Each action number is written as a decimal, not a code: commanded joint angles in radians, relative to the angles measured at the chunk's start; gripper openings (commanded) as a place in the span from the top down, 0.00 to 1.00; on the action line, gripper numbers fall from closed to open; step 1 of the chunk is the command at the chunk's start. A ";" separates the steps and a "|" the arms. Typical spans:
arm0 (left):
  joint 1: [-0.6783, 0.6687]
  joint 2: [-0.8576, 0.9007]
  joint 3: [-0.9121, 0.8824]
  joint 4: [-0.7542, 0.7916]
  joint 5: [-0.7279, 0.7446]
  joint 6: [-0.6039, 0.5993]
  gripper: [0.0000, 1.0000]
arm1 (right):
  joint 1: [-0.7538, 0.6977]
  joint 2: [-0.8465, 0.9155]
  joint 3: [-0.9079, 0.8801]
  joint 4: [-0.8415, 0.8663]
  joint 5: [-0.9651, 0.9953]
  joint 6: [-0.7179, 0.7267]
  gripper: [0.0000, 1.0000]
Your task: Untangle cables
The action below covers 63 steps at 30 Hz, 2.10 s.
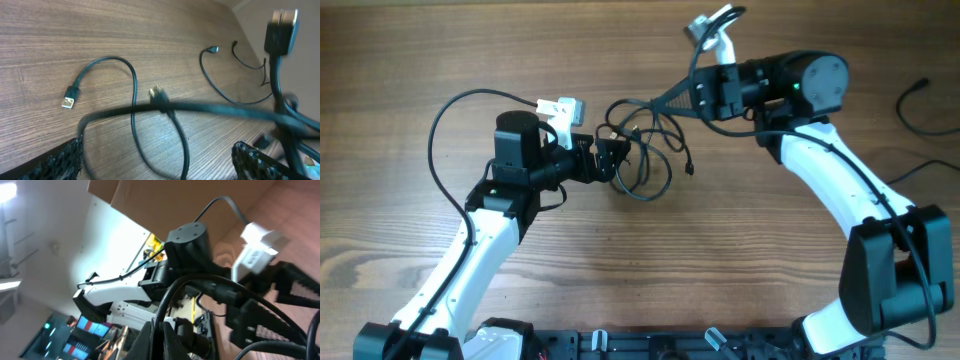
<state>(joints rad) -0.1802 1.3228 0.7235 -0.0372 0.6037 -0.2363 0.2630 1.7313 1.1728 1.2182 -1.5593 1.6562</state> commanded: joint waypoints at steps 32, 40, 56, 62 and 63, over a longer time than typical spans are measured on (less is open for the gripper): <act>0.119 0.016 -0.005 -0.007 0.007 0.365 0.00 | 0.126 -0.007 0.003 0.008 -0.062 0.049 0.96; 0.120 0.145 -0.005 0.024 0.197 0.417 0.11 | 0.127 -0.007 0.003 0.008 -0.062 0.072 0.96; 0.351 0.145 -0.005 -0.188 -0.515 -0.210 0.92 | 0.062 -0.007 0.003 0.008 -0.062 0.071 0.96; 0.526 0.146 -0.006 -0.297 -0.553 -0.277 0.96 | -0.008 -0.007 0.003 0.008 -0.062 0.071 0.96; 0.551 0.146 -0.006 -0.307 -0.554 -0.296 0.96 | -0.019 -0.007 0.003 0.008 -0.062 0.071 0.96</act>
<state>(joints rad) 0.2886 1.4670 0.7235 -0.3210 0.1307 -0.4248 0.2882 1.7313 1.1728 1.2182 -1.5597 1.7245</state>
